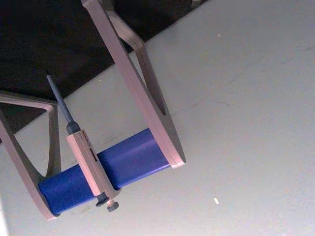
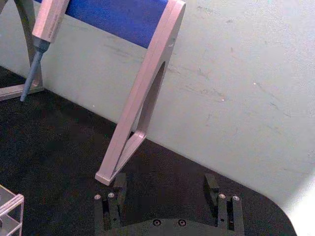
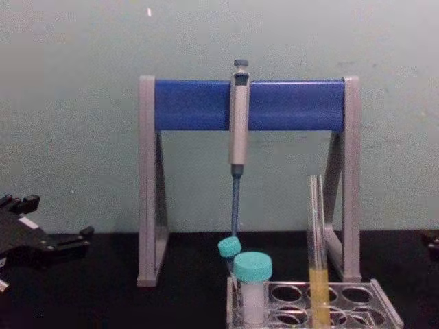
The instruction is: Pick up the test tube from the test tube rack, shake it, then place it back into the test tube rack.
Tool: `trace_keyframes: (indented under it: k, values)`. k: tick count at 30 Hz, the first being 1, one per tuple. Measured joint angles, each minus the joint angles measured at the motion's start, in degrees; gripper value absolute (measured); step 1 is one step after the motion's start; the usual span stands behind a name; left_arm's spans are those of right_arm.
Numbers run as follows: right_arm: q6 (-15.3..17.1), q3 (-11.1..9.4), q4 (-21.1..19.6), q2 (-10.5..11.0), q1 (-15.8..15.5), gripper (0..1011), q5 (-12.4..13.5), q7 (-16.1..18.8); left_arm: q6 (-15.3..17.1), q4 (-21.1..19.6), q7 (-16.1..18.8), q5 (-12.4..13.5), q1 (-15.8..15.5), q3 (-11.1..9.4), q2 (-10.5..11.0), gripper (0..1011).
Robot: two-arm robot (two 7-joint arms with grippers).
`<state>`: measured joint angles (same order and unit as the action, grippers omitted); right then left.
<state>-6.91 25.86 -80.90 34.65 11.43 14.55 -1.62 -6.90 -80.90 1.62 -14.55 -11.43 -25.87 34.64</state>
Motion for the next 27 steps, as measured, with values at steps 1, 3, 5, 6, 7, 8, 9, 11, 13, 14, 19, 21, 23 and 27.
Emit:
trace_keyframes:
  k: [1, 3, 5, 6, 7, 8, 9, 11, 13, 14, 19, 21, 23, 27]
  values:
    - [0.0, 0.0, 0.0, 0.0, 0.0, 1000, 0.0, 0.0, 0.0, 0.0, 0.0, 0.0, 0.0, 0.0, 0.0, 1010]
    - [0.0, 0.0, 0.0, 0.0, 0.0, 1000, 0.0, 0.0, 0.0, 0.0, 0.0, 0.0, 0.0, 0.0, 0.0, 1010]
    - [0.0, 0.0, 0.0, 0.0, 0.0, 1000, 0.0, 0.0, 0.0, 0.0, 0.0, 0.0, 0.0, 0.0, 0.0, 1010]
    - [0.0, 0.0, 0.0, 0.0, 0.0, 1000, 0.0, 0.0, 0.0, 0.0, 0.0, 0.0, 0.0, 0.0, 0.0, 1010]
    - [0.0, 0.0, 0.0, 0.0, 0.0, 1000, 0.0, 0.0, 0.0, 0.0, 0.0, 0.0, 0.0, 0.0, 0.0, 1010]
    - [0.0, 0.0, 0.0, 0.0, 0.0, 1000, 0.0, 0.0, 0.0, 0.0, 0.0, 0.0, 0.0, 0.0, 0.0, 1010]
    - [0.0, 0.0, 0.0, 0.0, 0.0, 1000, 0.0, 0.0, 0.0, 0.0, 0.0, 0.0, 0.0, 0.0, 0.0, 1010]
    - [0.0, 0.0, 0.0, 0.0, 0.0, 1000, 0.0, 0.0, 0.0, 0.0, 0.0, 0.0, 0.0, 0.0, 0.0, 1010]
    - [0.0, 0.0, 0.0, 0.0, 0.0, 1000, 0.0, 0.0, 0.0, 0.0, 0.0, 0.0, 0.0, 0.0, 0.0, 1010]
    - [0.0, 0.0, 0.0, 0.0, 0.0, 1000, 0.0, 0.0, 0.0, 0.0, 0.0, 0.0, 0.0, 0.0, 0.0, 1010]
    - [0.0, 0.0, 0.0, 0.0, 0.0, 1000, 0.0, 0.0, 0.0, 0.0, 0.0, 0.0, 0.0, 0.0, 0.0, 1009]
    - [0.0, 0.0, 0.0, 0.0, 0.0, 1000, 0.0, 0.0, 0.0, 0.0, 0.0, 0.0, 0.0, 0.0, 0.0, 1010]
    - [0.0, 0.0, 0.0, 0.0, 0.0, 1000, 0.0, 0.0, 0.0, 0.0, 0.0, 0.0, 0.0, 0.0, 0.0, 1009]
    - [0.0, 0.0, 0.0, 0.0, 0.0, 1000, 0.0, 0.0, 0.0, 0.0, 0.0, 0.0, 0.0, 0.0, 0.0, 1010]
